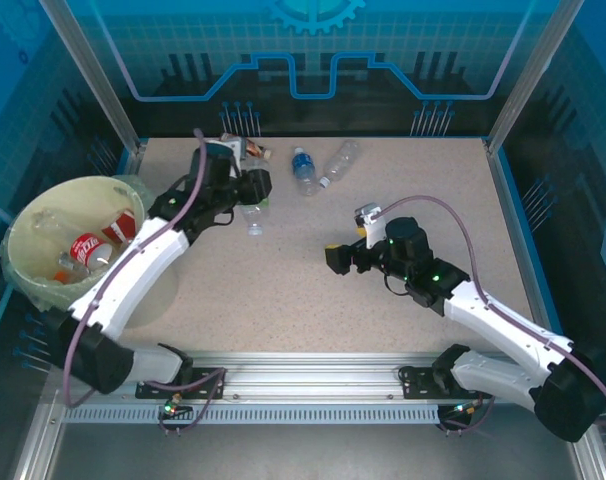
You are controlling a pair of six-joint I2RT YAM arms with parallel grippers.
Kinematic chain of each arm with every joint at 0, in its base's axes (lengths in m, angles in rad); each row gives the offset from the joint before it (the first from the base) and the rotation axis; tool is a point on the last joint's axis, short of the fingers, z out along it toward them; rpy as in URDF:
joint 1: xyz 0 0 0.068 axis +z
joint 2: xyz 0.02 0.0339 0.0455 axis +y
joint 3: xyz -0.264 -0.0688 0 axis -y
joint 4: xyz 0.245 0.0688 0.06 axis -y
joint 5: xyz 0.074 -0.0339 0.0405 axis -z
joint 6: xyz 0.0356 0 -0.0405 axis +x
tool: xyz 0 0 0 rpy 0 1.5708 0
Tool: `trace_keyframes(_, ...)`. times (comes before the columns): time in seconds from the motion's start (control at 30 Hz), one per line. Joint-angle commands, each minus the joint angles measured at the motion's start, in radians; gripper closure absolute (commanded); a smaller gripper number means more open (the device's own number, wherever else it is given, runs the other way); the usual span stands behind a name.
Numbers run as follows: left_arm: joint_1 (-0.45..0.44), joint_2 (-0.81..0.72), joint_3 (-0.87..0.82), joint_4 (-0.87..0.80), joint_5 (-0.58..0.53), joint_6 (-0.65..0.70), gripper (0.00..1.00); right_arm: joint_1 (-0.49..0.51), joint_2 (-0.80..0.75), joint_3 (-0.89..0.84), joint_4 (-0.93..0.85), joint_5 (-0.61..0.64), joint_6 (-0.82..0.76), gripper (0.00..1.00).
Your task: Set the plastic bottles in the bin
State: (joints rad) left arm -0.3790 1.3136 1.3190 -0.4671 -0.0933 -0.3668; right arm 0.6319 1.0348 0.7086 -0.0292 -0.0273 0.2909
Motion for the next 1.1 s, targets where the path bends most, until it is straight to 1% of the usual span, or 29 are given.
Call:
trace_keyframes(0.0, 0.016, -0.117, 0.003, -0.012, -0.023, -0.003, 0.49, 0.002, 0.012, 0.045, 0.021, -0.006, -0.007, 0.0)
trace_keyframes(0.13, 0.067, -0.222, 0.039, -0.05, -0.02, -0.017, 0.49, 0.003, 0.023, 0.051, 0.027, -0.01, -0.006, 0.0)
trace_keyframes(0.3, 0.152, -0.306, 0.088, -0.097, -0.099, -0.011, 0.49, 0.003, 0.042, 0.058, 0.036, -0.017, -0.002, 0.0)
trace_keyframes(0.43, 0.266, -0.305, 0.16, -0.183, -0.194, 0.023, 0.5, 0.003, 0.054, 0.081, 0.026, -0.034, -0.005, 0.0)
trace_keyframes(0.53, 0.389, -0.297, 0.173, -0.199, -0.224, 0.03, 0.5, 0.003, 0.056, 0.089, 0.016, -0.041, -0.009, 0.0)
trace_keyframes(0.6, 0.471, -0.287, 0.174, -0.208, -0.222, 0.02, 0.5, 0.004, 0.054, 0.092, 0.011, -0.042, -0.011, 0.0)
trace_keyframes(0.7, 0.582, -0.27, 0.169, -0.209, -0.187, -0.008, 0.5, 0.005, 0.048, 0.096, 0.002, -0.037, -0.015, 0.0)
trace_keyframes(0.87, 0.714, -0.25, 0.149, -0.212, -0.189, -0.063, 0.48, 0.005, 0.044, 0.094, -0.003, -0.036, -0.016, 0.0)
trace_keyframes(1.07, 0.844, -0.251, 0.099, -0.195, -0.195, -0.124, 0.48, 0.006, 0.048, 0.101, -0.007, -0.04, -0.022, 0.0)
